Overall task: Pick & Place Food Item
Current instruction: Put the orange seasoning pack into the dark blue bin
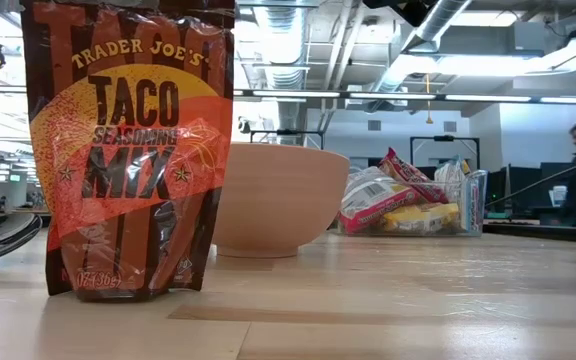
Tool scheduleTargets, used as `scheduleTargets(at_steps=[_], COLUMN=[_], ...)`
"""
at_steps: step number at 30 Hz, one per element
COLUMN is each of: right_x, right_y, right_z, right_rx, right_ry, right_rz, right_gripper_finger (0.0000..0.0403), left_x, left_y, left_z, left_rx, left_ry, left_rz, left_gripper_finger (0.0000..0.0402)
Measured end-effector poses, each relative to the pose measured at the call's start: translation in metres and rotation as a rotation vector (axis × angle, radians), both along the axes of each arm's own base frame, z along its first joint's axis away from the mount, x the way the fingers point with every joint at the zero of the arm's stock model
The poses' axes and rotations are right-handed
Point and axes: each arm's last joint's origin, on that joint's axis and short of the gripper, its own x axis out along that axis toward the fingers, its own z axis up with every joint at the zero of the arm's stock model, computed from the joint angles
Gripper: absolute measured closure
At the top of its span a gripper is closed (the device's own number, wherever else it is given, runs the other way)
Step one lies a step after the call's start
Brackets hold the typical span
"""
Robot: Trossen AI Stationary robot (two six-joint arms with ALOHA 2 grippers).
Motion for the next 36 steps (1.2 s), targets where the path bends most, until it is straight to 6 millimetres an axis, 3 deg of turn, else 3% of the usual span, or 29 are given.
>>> scheduleTargets(at_steps=[6, 12, 20, 26, 36], right_x=[-0.001, 0.0, 0.003, 0.003, 0.003], right_y=[-0.001, -0.006, -0.011, -0.011, -0.011], right_z=[-0.001, -0.002, -0.002, -0.002, -0.002], right_rx=[-0.011, -0.018, -0.018, -0.018, -0.018], right_ry=[0.013, 0.026, 0.026, 0.026, 0.026], right_rz=[0.002, -0.01, -0.028, -0.028, -0.028], right_gripper_finger=[0.0285, 0.0285, 0.0285, 0.0285, 0.0285], left_x=[0.016, 0.042, 0.082, 0.101, 0.117], left_y=[-0.014, -0.042, -0.092, -0.133, -0.179], left_z=[-0.006, -0.018, -0.05, -0.08, -0.12], left_rx=[-0.002, 0.048, 0.138, 0.18, -0.106], left_ry=[0.05, 0.139, 0.327, 0.457, 0.617], left_rz=[-0.19, -0.337, -0.402, -0.491, -0.562], left_gripper_finger=[0.0234, 0.0234, 0.0234, 0.0234, 0.0234])
